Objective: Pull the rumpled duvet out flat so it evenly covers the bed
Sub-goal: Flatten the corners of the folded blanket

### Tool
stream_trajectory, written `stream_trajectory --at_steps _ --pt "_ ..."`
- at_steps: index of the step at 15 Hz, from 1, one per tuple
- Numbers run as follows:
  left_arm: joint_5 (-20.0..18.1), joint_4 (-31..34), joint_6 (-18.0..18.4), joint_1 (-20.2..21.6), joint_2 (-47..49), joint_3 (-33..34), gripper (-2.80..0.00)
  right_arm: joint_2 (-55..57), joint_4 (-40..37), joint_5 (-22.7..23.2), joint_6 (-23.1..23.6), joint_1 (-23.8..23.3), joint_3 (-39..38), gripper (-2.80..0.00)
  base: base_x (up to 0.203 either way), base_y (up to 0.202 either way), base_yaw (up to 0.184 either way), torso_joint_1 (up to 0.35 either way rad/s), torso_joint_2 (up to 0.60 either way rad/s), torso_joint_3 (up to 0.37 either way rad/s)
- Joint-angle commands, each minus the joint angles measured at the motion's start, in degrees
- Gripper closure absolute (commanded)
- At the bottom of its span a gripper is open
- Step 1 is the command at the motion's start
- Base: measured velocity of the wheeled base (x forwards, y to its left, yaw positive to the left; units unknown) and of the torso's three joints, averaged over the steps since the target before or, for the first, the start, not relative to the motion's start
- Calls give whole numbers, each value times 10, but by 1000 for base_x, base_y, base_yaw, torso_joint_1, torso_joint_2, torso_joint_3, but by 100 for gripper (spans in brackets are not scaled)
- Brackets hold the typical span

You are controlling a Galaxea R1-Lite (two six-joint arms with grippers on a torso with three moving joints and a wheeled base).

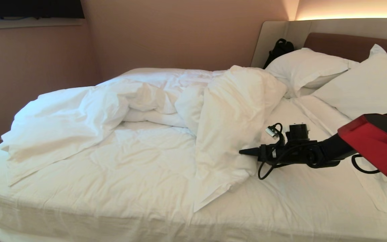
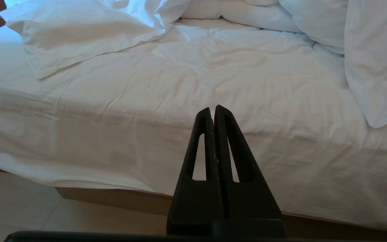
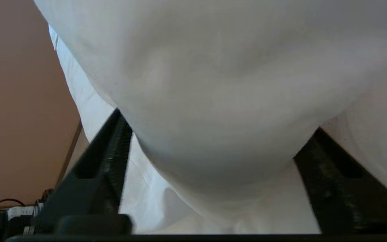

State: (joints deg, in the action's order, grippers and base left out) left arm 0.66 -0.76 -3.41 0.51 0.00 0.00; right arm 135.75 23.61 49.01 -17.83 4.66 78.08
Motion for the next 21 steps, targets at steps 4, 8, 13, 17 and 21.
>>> stream_trajectory --at_steps 4,8,13,17,21 --pt "0 0 0 0 1 0 0 -6 1 3 0 7 0 0 0 0 0 0 0 0" --pt "0 0 0 0 1 0 0 -32 -2 3 -6 7 -3 0 0 0 0 0 0 0" --pt "0 0 0 0 1 0 0 -145 -23 -7 -73 -10 -9 0 0 0 0 0 0 0" --pt "0 0 0 0 1 0 0 -264 -149 -28 -87 -54 -21 0 0 0 0 0 0 0" --pt "0 0 0 0 1 0 0 -374 -238 -66 -89 -123 -30 0 0 0 0 0 0 0"
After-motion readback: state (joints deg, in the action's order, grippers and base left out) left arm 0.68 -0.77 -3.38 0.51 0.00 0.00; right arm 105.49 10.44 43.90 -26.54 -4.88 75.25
